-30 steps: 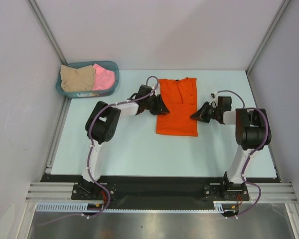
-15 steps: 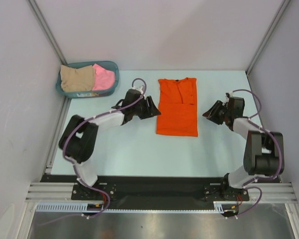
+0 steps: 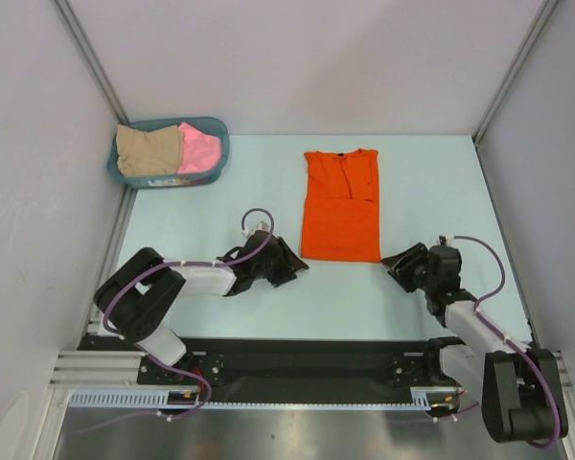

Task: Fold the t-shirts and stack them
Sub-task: Fold the tshirt

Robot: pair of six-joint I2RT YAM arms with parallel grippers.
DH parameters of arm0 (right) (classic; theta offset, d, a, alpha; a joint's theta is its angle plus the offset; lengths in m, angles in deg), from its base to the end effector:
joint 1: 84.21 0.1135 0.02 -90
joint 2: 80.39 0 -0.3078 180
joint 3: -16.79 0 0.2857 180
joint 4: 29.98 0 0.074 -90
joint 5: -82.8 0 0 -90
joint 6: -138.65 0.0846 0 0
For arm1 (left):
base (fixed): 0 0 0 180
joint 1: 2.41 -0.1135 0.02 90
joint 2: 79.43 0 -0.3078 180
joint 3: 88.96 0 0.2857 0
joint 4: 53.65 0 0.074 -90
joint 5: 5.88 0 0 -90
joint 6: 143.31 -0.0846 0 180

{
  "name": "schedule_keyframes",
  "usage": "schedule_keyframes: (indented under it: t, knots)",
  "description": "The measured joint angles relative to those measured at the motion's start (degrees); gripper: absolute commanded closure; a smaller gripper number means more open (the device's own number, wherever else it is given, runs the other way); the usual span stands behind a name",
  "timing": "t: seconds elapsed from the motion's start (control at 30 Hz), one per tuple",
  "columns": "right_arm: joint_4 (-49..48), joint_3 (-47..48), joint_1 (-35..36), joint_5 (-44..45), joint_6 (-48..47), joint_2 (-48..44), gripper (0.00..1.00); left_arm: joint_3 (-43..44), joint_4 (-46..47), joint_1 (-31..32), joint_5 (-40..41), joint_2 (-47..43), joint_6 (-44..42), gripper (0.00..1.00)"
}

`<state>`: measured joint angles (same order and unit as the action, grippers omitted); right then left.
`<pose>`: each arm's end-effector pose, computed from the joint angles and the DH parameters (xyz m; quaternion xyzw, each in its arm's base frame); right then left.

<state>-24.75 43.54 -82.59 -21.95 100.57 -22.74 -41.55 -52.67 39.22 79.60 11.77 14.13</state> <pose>0.2256 0.0279 0.1349 0.3231 0.8250 0.3045 0.3495 0.2563 -0.2367 0.1159 -0.1891 0.8961 -0.3467 0.2026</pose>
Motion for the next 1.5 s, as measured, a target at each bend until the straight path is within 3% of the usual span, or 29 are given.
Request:
schedule_keyframes:
  t: [0.23,0.67,1.5]
  knots:
    - [-4.74,-5.68,7.8,8.76,11.1,-2.27,0.49,0.17,5.75,-0.07,2.86,3.65,11.8,0.46]
    - [-23.19,-6.99,9.68,14.27,21.64,12.07,0.49,1.66,15.65,-1.64,1.79,11.91,28.61,0.52]
    - [-28.79,-6.1,13.27,18.93,28.83,18.32,0.53,1.57,17.64,-4.48,0.81,13.57,32.11,0.58]
